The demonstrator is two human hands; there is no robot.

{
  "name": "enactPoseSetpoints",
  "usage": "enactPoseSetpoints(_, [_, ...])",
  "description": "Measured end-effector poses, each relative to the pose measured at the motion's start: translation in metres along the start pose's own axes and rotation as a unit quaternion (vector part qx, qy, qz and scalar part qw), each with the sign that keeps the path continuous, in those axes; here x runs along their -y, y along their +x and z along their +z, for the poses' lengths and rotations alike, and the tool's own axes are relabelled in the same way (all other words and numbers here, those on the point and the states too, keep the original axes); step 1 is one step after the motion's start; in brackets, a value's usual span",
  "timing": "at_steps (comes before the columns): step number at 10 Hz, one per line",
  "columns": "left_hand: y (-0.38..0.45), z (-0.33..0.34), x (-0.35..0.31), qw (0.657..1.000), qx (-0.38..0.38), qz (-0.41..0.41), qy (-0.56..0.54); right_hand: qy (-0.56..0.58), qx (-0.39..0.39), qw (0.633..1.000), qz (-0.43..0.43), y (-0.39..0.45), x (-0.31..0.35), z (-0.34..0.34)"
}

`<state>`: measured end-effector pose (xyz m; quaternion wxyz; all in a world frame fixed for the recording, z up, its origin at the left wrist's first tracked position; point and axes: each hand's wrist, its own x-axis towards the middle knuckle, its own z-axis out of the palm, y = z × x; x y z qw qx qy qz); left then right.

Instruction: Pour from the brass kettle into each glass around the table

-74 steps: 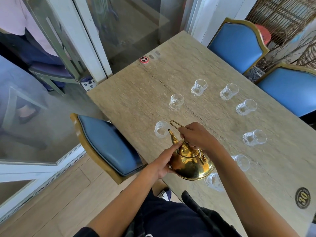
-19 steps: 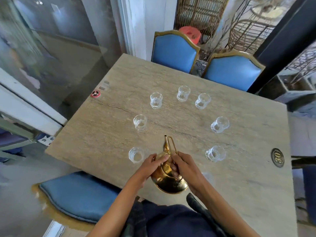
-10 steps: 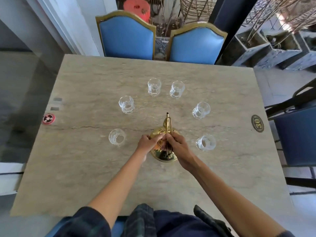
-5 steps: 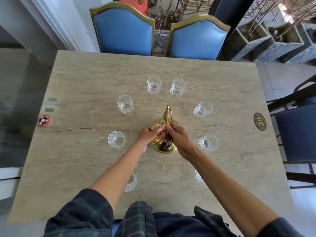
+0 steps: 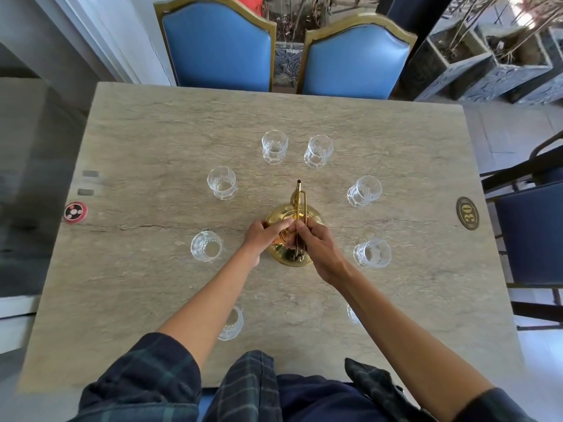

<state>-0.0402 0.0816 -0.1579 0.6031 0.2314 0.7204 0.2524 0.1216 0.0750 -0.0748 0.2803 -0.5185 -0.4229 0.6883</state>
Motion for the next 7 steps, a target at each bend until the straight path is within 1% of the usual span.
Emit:
enactPoseSetpoints(3, [-0.015, 0.008, -0.001, 0.999, -0.028, -0.007, -0.028, -0.016, 0.008, 0.999, 0.027, 0.003, 0.007, -0.004])
enactPoseSetpoints(4, [-0.021, 0.012, -0.001, 0.998, -0.050, 0.009, -0.020, -0.038, 0.000, 0.999, 0.039, 0.003, 0.009, -0.004])
enactPoseSetpoints(5, [-0.036, 0.017, -0.004, 0.997, -0.066, 0.033, -0.009, -0.076, -0.015, 0.996, 0.044, -0.002, 0.010, -0.005])
enactPoseSetpoints(6, [-0.045, 0.017, -0.002, 0.996, -0.066, 0.045, -0.044, -0.087, -0.042, 0.995, 0.033, -0.008, 0.013, -0.005])
enactPoseSetpoints(7, [-0.054, 0.018, 0.005, 0.994, -0.089, 0.046, -0.040, -0.069, -0.078, 0.994, 0.033, -0.019, 0.012, -0.014])
